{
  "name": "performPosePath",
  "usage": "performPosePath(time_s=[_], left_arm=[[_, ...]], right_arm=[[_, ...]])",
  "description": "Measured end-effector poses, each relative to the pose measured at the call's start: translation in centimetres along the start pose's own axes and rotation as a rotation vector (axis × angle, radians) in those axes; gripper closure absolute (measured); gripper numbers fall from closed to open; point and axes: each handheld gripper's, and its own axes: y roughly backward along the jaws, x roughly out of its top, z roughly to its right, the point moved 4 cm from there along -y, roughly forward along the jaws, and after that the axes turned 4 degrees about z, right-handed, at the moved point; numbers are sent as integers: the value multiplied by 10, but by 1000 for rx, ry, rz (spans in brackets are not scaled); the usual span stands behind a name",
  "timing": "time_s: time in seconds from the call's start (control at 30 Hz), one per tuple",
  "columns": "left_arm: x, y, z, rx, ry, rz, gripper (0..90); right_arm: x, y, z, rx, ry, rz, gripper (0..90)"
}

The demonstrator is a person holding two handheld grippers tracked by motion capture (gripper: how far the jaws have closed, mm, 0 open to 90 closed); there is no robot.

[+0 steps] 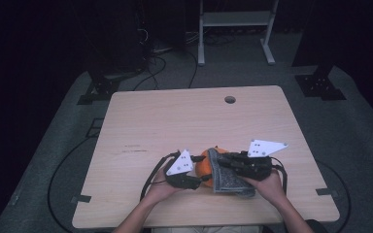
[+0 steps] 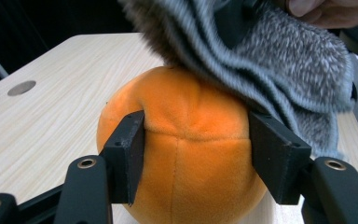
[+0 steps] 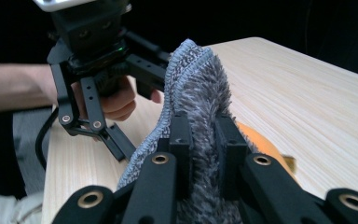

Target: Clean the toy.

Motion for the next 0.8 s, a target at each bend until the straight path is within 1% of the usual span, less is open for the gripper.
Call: performPosePath(time_s=[0.07,0.1,0.17,0.27,0.3,0.33,0.37,0.4,0.43,0.47,0.5,0.53,0.57,0.63,0.67,0.73,0.77,0.8], left_arm=[[-1,2,-1,-1,-3,-12,399],[-1,2,-1,-1,-3,-12,401],[-4,4,-3,-3,18,-9,404],[-5,5,-5,-5,29,-7,403],[-7,6,-7,-1,49,-9,392],[-7,6,-7,-1,49,-9,362],[-7,6,-8,-1,75,-2,362],[-7,6,-13,-10,162,19,269],[-7,6,-15,-12,200,26,228],[-8,6,-16,-11,224,23,210],[-9,5,-18,-3,235,20,214],[-9,5,-18,-3,235,20,246],[-12,8,-21,3,241,20,304],[-14,9,-22,5,240,22,378],[-15,11,-21,11,224,19,399],[-15,11,-20,11,219,19,427],[-15,11,-20,8,204,15,435],[-15,11,-20,8,204,15,441]], right_arm=[[-1,-5,-1,1,13,-20,793],[-3,-5,1,3,6,-23,794],[-6,-3,6,-18,-3,-37,794],[-15,4,17,-52,-34,-54,793],[-18,7,21,-57,-49,-61,793],[-19,8,23,-63,-62,-66,793],[-19,8,23,-63,-62,-66,793],[-22,9,23,-65,-72,-59,793],[-22,7,21,-59,-78,-60,794],[-21,5,19,-52,-66,-62,793],[-20,3,15,-41,-60,-66,793],[-20,1,11,-27,-50,-69,793],[-19,-1,9,-19,-36,-76,793],[-20,-2,8,-20,-26,-81,793],[-20,-2,8,-21,-27,-85,793],[-19,-2,9,-25,-31,-84,794],[-17,1,11,-40,-32,-82,794],[-16,1,10,-45,-25,-77,794]])
